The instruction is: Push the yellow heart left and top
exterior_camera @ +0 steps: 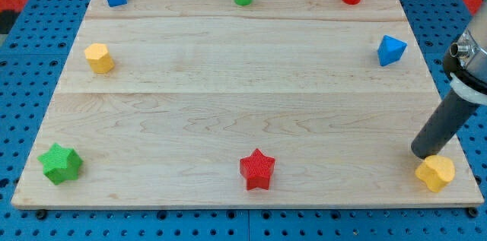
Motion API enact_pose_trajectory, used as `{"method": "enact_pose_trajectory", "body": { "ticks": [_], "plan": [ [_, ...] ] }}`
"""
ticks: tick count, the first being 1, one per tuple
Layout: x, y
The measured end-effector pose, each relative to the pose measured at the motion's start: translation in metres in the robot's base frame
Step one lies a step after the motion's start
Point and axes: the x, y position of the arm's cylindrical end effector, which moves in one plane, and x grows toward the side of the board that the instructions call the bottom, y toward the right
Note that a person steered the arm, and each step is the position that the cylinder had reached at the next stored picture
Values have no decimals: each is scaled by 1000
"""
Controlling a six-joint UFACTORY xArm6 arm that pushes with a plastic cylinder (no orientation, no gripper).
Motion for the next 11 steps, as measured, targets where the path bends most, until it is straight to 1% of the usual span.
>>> {"method": "enact_pose_trajectory", "body": {
  "ticks": [1,3,4,5,6,9,10,11],
  "plan": [
    [-3,0],
    [-32,9],
    [-15,48],
    [19,55],
    [42,44],
    [44,-67],
    [32,-87],
    [4,-87]
  ]
}}
